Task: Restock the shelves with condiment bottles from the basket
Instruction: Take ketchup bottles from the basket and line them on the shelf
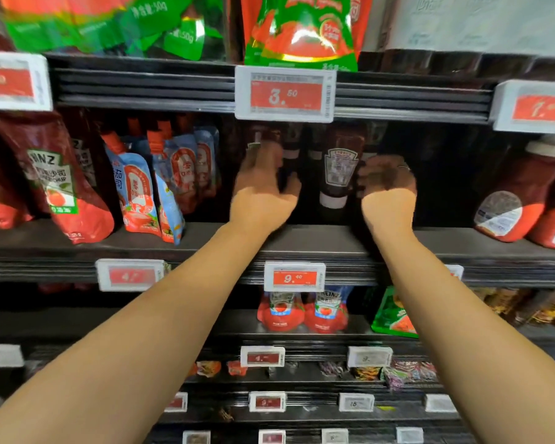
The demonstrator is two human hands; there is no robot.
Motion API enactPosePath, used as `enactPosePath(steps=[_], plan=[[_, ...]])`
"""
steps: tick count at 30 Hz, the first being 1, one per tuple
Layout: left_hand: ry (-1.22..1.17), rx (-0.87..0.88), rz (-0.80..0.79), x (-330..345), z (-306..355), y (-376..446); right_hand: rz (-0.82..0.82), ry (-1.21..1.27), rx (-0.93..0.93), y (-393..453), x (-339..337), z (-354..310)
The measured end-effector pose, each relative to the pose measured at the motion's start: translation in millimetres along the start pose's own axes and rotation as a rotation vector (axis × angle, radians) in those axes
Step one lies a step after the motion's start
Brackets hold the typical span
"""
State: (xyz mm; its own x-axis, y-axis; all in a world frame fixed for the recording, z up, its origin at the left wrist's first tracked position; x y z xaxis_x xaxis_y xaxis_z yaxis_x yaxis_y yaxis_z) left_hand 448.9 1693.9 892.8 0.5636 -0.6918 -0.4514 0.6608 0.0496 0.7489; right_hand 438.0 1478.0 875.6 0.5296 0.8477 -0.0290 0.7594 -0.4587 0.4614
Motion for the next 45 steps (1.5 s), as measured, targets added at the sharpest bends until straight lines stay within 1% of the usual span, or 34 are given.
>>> enactPosePath(steps=[1, 2, 3, 5, 6, 7, 8, 9, 10, 11, 13, 14, 15, 17, 19, 21, 22, 25, 27, 31, 32, 34, 36, 38, 40, 42, 43, 45], plan=[[0.012, 0.058, -0.133, 9.3, 11.9, -3.4, 0.054, -0.051, 0.000, 6.1, -3.1, 1.5], [0.018, 0.074, -0.258, 20.7, 21.3, -6.3, 0.074, -0.056, 0.039, 14.5, -1.1, 5.0], [0.013, 0.053, -0.341, 31.9, 27.4, -8.1, 0.057, -0.011, 0.120, 20.9, 3.8, 9.7], [-0.025, -0.050, -0.404, 49.9, 33.4, -8.8, -0.008, 0.060, 0.280, 27.2, 14.5, 17.3], [-0.041, -0.093, -0.424, 57.4, 34.9, -8.8, -0.055, 0.066, 0.331, 28.0, 17.1, 21.8], [-0.051, -0.120, -0.453, 64.5, 35.5, -9.1, -0.119, 0.044, 0.341, 28.2, 20.5, 25.3], [-0.058, -0.132, -0.482, 70.6, 35.0, -9.9, -0.195, 0.010, 0.312, 27.4, 23.6, 27.6], [-0.068, -0.127, -0.500, 75.0, 34.2, -10.2, -0.231, -0.024, 0.267, 25.6, 25.1, 28.6], [-0.083, -0.119, -0.502, 77.6, 32.8, -9.9, -0.231, -0.037, 0.228, 23.5, 25.5, 28.3], [-0.103, -0.124, -0.494, 79.1, 30.6, -9.4, -0.207, 0.017, 0.218, 20.8, 25.5, 25.4], [-0.144, -0.186, -0.480, 80.0, 25.0, -8.4, -0.113, 0.126, 0.187, 17.6, 22.9, 20.8], [-0.154, -0.222, -0.477, 79.3, 22.7, -8.3, -0.096, 0.140, 0.178, 17.0, 21.8, 21.3], [-0.164, -0.249, -0.475, 78.7, 21.7, -8.1, -0.101, 0.166, 0.210, 15.3, 20.9, 20.8], [-0.187, -0.282, -0.444, 77.6, 20.0, -5.8, -0.142, 0.166, 0.233, 11.2, 20.3, 15.3], [-0.153, -0.314, -0.401, 76.0, 17.5, -1.2, -0.177, 0.128, 0.195, 8.8, 23.8, 13.5], [-0.126, -0.339, -0.423, 75.5, 15.4, 0.5, -0.226, 0.050, 0.094, 7.1, 25.7, 13.5], [-0.136, -0.347, -0.448, 75.3, 15.5, 0.4, -0.262, 0.027, 0.074, 6.6, 25.7, 15.7], [-0.145, -0.311, -0.473, 69.8, 22.0, -2.9, -0.397, 0.044, 0.100, 5.7, 28.3, 20.8], [-0.072, -0.252, -0.404, 60.7, 28.1, -6.7, -0.431, 0.013, 0.082, 5.3, 30.2, 21.0], [-0.051, -0.232, -0.197, 34.0, 25.8, -14.3, -0.338, -0.014, 0.078, 5.4, 29.7, 17.7], [-0.022, -0.233, -0.175, 27.6, 19.5, -14.2, -0.322, -0.044, 0.082, 5.8, 29.6, 16.4], [0.113, -0.260, -0.157, 16.3, 2.8, -9.0, -0.304, -0.100, 0.087, 7.4, 32.5, 16.2], [0.234, -0.328, -0.140, 8.3, -16.0, 0.9, -0.308, -0.187, 0.062, 9.1, 39.8, 16.5], [0.216, -0.450, -0.176, 6.5, -29.9, 8.5, -0.306, -0.304, 0.030, 12.6, 48.9, 13.9], [0.178, -0.515, -0.278, 12.4, -36.8, 12.9, -0.303, -0.377, 0.027, 17.9, 56.9, 11.5], [0.151, -0.497, -0.342, 20.4, -39.1, 15.8, -0.295, -0.401, 0.048, 23.0, 62.1, 12.5], [0.135, -0.480, -0.345, 23.5, -40.6, 17.0, -0.284, -0.410, 0.052, 25.5, 64.3, 13.8], [0.121, -0.436, -0.304, 27.9, -44.4, 20.4, -0.258, -0.434, 0.045, 29.3, 68.4, 15.5]])
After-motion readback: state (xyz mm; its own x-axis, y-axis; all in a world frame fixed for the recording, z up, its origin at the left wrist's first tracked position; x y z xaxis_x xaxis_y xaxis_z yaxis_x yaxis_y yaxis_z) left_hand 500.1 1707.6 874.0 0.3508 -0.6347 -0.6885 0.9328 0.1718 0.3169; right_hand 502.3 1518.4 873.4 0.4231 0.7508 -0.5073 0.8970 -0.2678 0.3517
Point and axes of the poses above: each hand's wrist, its own y-axis towards the middle knuckle, its own x-axis out of the palm, z = x × y, the point moved 4 cm from there along y, towards the middle knuckle, and after that the axes turned 3 degrees about y, right-handed, at the moved point
